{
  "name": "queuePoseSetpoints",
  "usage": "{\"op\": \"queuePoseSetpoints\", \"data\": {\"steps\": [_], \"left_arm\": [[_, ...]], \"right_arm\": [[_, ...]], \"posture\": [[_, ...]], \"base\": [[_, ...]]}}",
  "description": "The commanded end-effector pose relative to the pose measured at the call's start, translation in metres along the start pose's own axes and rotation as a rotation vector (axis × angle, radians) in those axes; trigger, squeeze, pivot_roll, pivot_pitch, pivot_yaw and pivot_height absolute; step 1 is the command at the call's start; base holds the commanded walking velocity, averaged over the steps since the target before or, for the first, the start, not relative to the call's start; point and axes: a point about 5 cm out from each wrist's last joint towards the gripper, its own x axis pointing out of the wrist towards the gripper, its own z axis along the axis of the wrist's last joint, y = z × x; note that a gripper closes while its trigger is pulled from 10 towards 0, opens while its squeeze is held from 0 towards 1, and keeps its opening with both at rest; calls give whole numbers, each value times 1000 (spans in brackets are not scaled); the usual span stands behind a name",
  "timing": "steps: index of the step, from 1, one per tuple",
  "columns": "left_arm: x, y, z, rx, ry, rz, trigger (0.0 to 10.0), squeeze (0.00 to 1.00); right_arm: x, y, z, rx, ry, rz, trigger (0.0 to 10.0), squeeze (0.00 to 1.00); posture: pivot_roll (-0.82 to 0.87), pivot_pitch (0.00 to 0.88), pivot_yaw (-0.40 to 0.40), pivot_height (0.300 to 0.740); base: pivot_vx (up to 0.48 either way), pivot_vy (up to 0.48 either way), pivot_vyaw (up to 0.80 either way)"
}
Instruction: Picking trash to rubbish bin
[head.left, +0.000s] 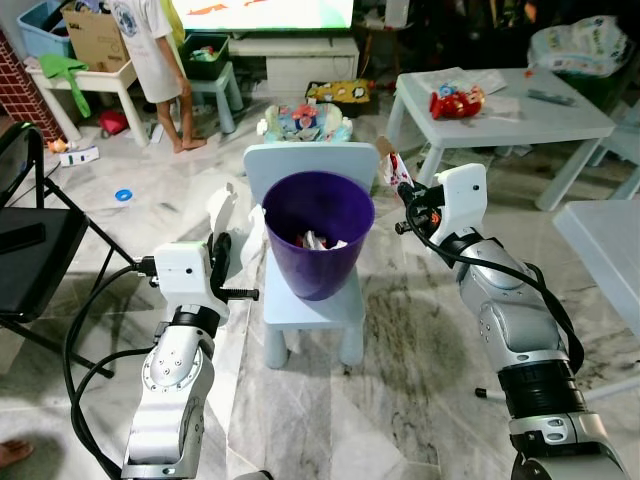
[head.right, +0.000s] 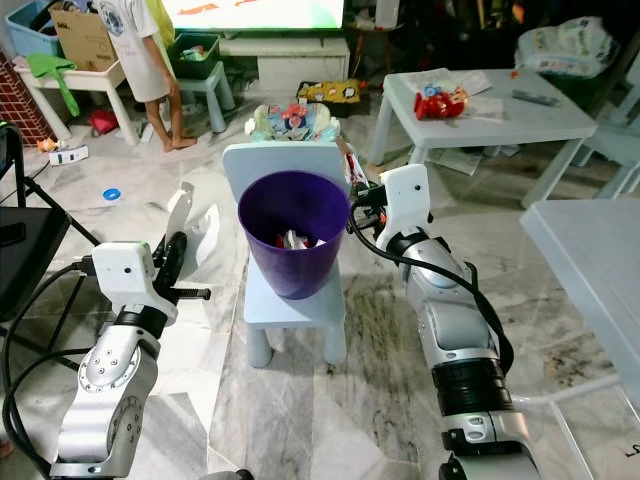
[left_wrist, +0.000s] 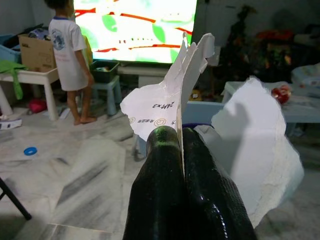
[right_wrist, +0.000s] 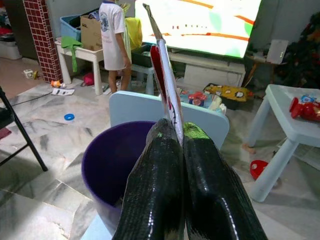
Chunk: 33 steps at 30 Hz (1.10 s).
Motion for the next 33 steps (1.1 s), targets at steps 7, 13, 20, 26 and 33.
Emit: {"op": "queuePoseSetpoints", "data": {"steps": [7, 13, 20, 26, 33], "left_arm": [[1, -2, 2, -7, -10, -13, 0, 0], [0, -3, 1, -11, -6, -13, 0, 0], [0, -3, 0, -12, -4, -14, 0, 0], [0, -4, 0, -13, -3, -12, 0, 0], [0, -3, -1, -13, 1, -11, 0, 0]], "right_arm": [[1, -1, 3, -1, -8, 3, 10000, 0], [1, 0, 2, -1, -5, 6, 10000, 0], [1, 2, 2, -17, -4, 16, 10000, 0], [0, 3, 1, -24, -5, 28, 10000, 0], [1, 3, 2, -18, -5, 25, 10000, 0]], "posture": [[154, 81, -34, 740], [153, 83, -35, 740], [153, 83, -35, 740], [153, 83, -35, 740], [152, 86, -35, 740]], "base": [[429, 0, 0], [431, 0, 0], [426, 0, 0], [421, 0, 513], [410, 0, 0]]}}
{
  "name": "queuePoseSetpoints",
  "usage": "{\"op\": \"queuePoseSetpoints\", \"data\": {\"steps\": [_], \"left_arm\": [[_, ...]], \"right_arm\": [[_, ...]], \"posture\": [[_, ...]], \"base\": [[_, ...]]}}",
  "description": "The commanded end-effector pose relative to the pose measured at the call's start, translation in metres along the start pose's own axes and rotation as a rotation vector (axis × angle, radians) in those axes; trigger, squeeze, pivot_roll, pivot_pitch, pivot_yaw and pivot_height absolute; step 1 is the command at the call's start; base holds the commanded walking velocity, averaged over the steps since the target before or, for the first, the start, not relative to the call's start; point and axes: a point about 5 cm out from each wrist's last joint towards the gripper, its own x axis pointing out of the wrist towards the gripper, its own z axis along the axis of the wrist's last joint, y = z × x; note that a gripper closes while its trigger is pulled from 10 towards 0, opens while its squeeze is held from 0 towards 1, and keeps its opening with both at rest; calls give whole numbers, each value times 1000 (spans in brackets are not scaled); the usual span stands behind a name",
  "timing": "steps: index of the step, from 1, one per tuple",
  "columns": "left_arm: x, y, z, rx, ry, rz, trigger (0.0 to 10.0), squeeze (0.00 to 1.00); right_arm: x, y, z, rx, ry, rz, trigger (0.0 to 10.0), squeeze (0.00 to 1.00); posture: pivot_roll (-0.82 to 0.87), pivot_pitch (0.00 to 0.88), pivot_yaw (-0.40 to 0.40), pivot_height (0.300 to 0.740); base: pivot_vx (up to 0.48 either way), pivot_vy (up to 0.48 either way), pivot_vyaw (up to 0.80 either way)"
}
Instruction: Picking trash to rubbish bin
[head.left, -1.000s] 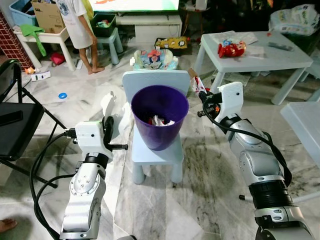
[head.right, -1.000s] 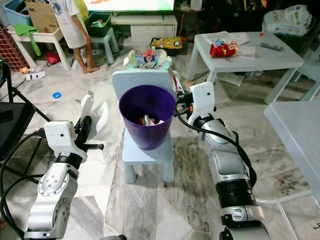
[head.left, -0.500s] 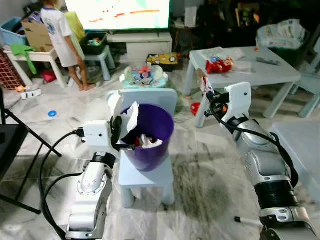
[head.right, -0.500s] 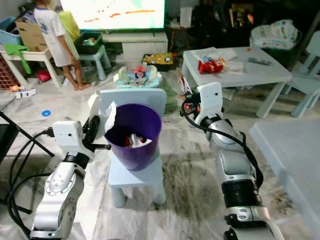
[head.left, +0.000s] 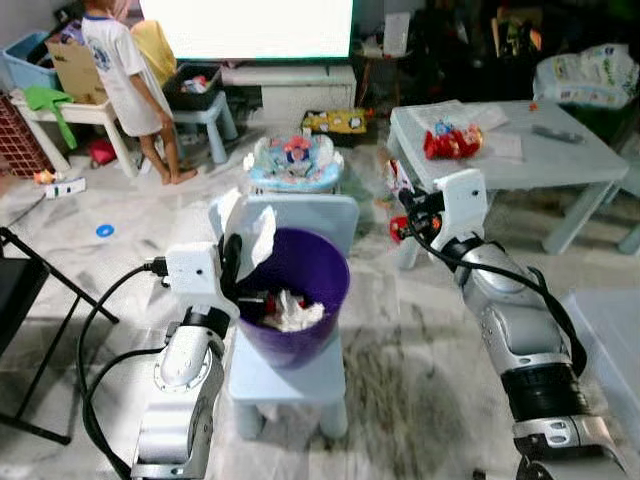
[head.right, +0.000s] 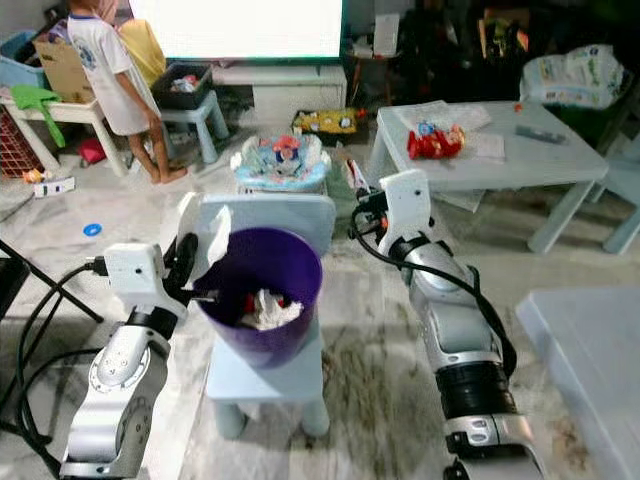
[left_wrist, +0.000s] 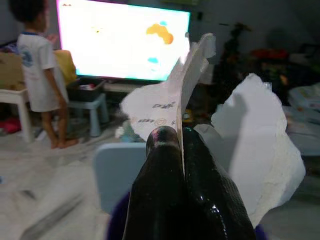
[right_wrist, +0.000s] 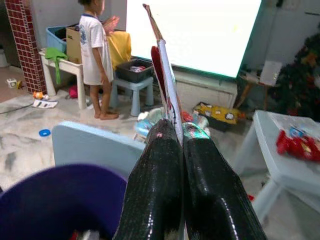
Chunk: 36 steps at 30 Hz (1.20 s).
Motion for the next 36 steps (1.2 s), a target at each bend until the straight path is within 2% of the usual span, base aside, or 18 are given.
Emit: {"op": "queuePoseSetpoints", "data": {"steps": [1, 6, 17, 21, 25, 28, 29, 30, 32, 35, 36], "left_arm": [[0, 5, 2, 8, -6, 11, 0, 0], [0, 5, 0, 8, 0, 16, 0, 0], [4, 10, -10, 9, 54, 58, 0, 0], [14, 16, -26, -41, 148, 146, 0, 0], [17, 20, -42, -77, 236, 180, 0, 0], [19, 26, -57, -102, 321, 184, 0, 0], [19, 26, -57, -102, 321, 184, 0, 0], [22, 29, -66, -116, 387, 176, 0, 0], [26, 33, -74, -147, 451, 179, 0, 0], [31, 34, -82, -175, 504, 182, 0, 0], [34, 32, -86, -208, 526, 160, 0, 0]], "right_arm": [[4, 4, 7, -2, -19, 17, 10000, 0], [3, 4, 5, -4, -14, 20, 10000, 0], [2, 5, 4, -4, -8, 26, 10000, 0], [0, 6, 4, -8, -2, 35, 10000, 0], [-5, 2, 3, -18, 7, 33, 10000, 0], [-10, -2, 5, -33, 9, 24, 10000, 0], [-10, -2, 5, -33, 9, 24, 10000, 0], [-14, -7, 8, -45, 9, 15, 10000, 0], [-18, -12, 9, -64, 16, 8, 10000, 0], [-22, -16, 10, -76, 26, 2, 10000, 0], [-24, -18, 11, -81, 28, -1, 10000, 0]], "posture": [[152, 86, -35, 740], [152, 88, -36, 740], [149, 101, -43, 740], [133, 115, -49, 740], [115, 122, -51, 740], [87, 128, -51, 740], [87, 128, -51, 740], [63, 133, -54, 740], [51, 134, -56, 740], [36, 136, -59, 740], [23, 133, -61, 740]], "base": [[401, 0, 0], [354, 0, 0], [0, 0, 0], [0, 0, 0], [0, 0, 0], [0, 0, 0], [0, 0, 0], [0, 0, 0], [0, 0, 0], [0, 0, 0], [0, 0, 0]]}}
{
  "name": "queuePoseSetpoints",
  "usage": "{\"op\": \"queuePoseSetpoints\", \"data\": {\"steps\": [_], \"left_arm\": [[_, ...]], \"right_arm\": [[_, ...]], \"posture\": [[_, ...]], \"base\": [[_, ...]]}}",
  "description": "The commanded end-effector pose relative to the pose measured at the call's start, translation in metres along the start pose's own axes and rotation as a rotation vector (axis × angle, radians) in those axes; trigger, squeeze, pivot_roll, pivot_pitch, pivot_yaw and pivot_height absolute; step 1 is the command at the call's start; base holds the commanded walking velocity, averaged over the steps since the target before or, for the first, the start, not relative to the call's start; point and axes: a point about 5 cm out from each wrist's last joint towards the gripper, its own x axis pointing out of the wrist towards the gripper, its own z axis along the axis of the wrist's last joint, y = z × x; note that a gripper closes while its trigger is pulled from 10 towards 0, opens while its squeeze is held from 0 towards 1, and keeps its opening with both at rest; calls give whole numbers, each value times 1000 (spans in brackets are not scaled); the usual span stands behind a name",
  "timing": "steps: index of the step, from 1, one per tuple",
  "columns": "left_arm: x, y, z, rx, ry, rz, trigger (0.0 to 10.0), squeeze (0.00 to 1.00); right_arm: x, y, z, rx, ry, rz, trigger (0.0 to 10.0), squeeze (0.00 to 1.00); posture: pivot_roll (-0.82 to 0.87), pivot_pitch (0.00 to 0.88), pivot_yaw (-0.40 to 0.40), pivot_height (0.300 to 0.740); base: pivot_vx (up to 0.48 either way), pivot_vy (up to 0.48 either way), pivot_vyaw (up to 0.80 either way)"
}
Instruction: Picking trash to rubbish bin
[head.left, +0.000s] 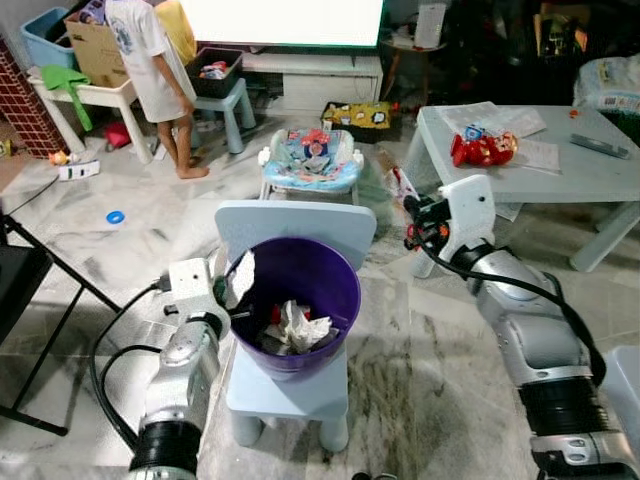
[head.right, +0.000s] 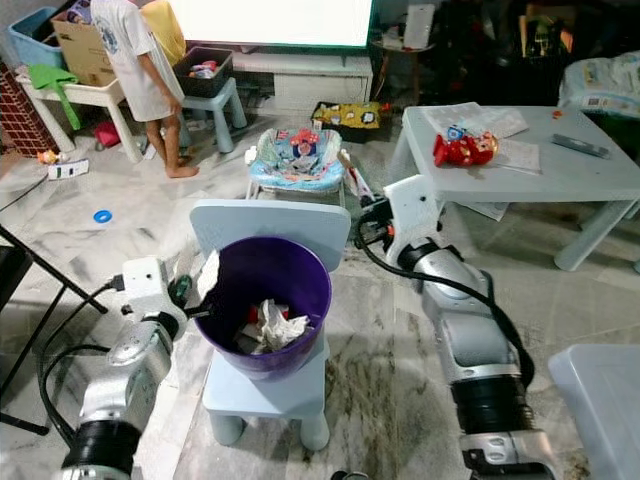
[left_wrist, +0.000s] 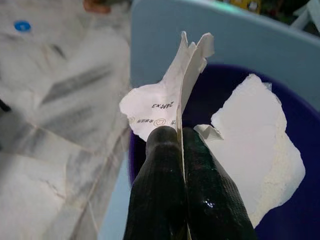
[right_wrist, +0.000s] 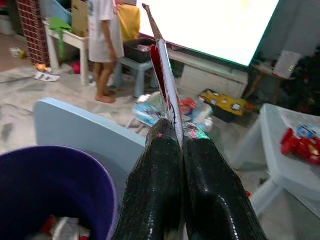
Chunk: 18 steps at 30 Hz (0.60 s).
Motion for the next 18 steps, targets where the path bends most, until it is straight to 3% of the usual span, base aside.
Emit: {"op": "queuePoseSetpoints", "data": {"steps": [1, 2, 3, 4, 5, 6, 7, 8, 18], "left_arm": [[4, -1, -3, -27, 32, -23, 0, 0], [6, -3, -4, -46, 50, -32, 0, 0], [10, -6, -7, -49, 77, -65, 2627, 0], [12, -9, -7, -42, 86, -87, 4314, 188], [15, -15, -7, -39, 94, -145, 8235, 380], [16, -18, -8, -37, 101, -164, 9529, 592], [16, -19, -8, -35, 106, -176, 9529, 592], [17, -20, -9, -37, 113, -183, 10000, 1000], [22, -19, -12, -48, 138, -178, 10000, 1000]], "right_arm": [[-3, -2, 5, -4, -13, -2, 10000, 0], [-4, -3, 6, -6, -13, -3, 10000, 0], [-5, -4, 8, -10, -14, -5, 10000, 0], [-5, -4, 9, -11, -14, -5, 10000, 0], [-6, -4, 10, -15, -15, -5, 10000, 0], [-6, -4, 10, -16, -14, -5, 10000, 0], [-6, -4, 11, -17, -14, -5, 10000, 0], [-7, -4, 11, -19, -14, -4, 10000, 0], [-7, -3, 12, -24, -10, -7, 10000, 0]], "posture": [[23, 133, -61, 740], [14, 131, -64, 740], [6, 126, -67, 740], [2, 124, -68, 740], [-5, 120, -70, 740], [-5, 120, -70, 740], [-5, 120, -70, 740], [-9, 117, -71, 740], [-11, 113, -69, 740]], "base": [[0, 0, 0], [0, 0, 0], [0, 0, 0], [0, 0, 0], [0, 0, 0], [0, 0, 0], [0, 0, 0], [0, 0, 0], [0, 0, 0]]}}
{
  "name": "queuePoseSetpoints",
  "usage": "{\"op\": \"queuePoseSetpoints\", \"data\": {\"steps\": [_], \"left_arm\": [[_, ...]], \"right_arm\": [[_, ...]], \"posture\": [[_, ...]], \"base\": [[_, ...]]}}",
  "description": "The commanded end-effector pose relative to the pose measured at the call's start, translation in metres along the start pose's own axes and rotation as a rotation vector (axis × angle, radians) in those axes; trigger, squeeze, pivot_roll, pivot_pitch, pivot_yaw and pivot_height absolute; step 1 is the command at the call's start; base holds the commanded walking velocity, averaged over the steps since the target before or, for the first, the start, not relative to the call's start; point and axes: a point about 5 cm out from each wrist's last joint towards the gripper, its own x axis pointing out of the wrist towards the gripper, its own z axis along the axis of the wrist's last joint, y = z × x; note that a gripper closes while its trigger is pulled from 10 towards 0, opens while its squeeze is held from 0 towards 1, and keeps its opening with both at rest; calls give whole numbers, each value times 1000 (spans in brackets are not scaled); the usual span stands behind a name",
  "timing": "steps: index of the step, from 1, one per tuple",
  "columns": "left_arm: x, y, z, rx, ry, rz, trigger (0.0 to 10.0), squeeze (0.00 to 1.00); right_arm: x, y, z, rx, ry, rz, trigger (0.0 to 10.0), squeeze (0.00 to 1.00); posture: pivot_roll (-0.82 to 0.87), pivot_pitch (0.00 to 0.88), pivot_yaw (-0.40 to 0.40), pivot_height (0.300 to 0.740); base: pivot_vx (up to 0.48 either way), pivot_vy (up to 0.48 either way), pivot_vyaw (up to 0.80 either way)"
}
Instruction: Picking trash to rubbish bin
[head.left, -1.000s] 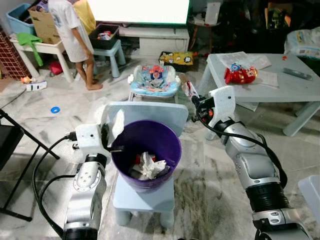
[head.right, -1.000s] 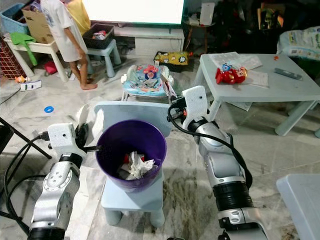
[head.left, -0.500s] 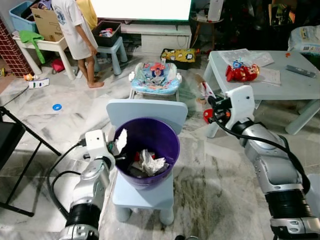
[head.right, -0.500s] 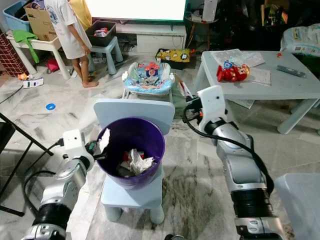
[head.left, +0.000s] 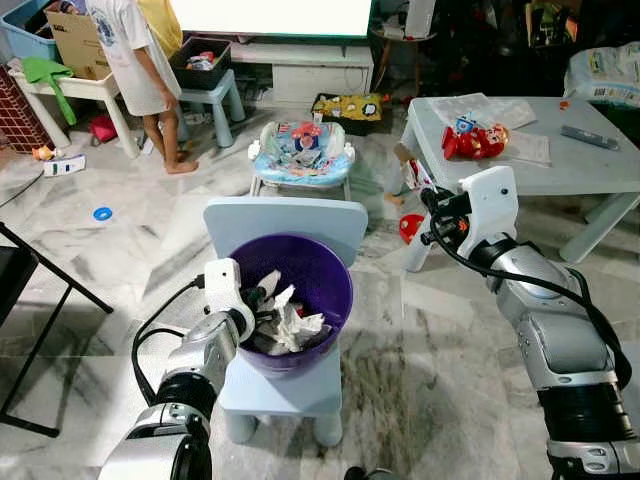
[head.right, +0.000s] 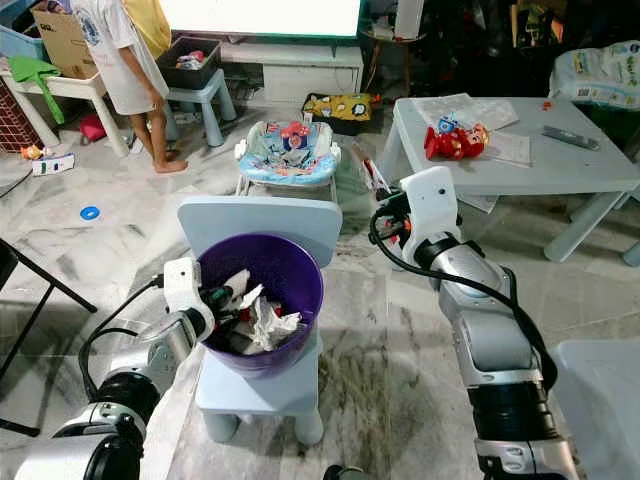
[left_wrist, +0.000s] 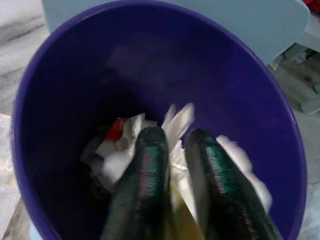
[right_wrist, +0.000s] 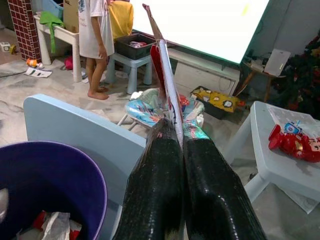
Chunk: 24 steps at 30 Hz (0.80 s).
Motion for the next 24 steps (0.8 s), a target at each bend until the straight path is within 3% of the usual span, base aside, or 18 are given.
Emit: {"op": "queuePoseSetpoints", "data": {"steps": [1, 15, 18, 19, 24], "left_arm": [[1, -1, 2, -3, -7, -9, 10000, 1000], [-10, 18, 27, 59, -181, 104, 10000, 1000], [-29, 19, 31, 79, -285, 136, 10000, 1000], [-29, 19, 31, 79, -285, 136, 10000, 1000], [-71, 13, 39, 124, -426, 189, 10000, 1000]], "right_arm": [[-3, -2, 4, -12, -9, -4, 10000, 0], [6, 10, 2, 49, -29, 5, 10000, 0], [9, 15, -1, 60, -30, 10, 10000, 0], [9, 15, -1, 60, -30, 10, 10000, 0], [15, 24, -7, 81, -27, 26, 10000, 0]], "posture": [[-7, 113, -70, 740], [62, 109, -51, 740], [99, 113, -42, 740], [99, 113, -42, 740], [142, 121, -40, 740]], "base": [[0, 0, 0], [0, 0, 0], [0, 0, 0], [0, 0, 0], [0, 0, 0]]}}
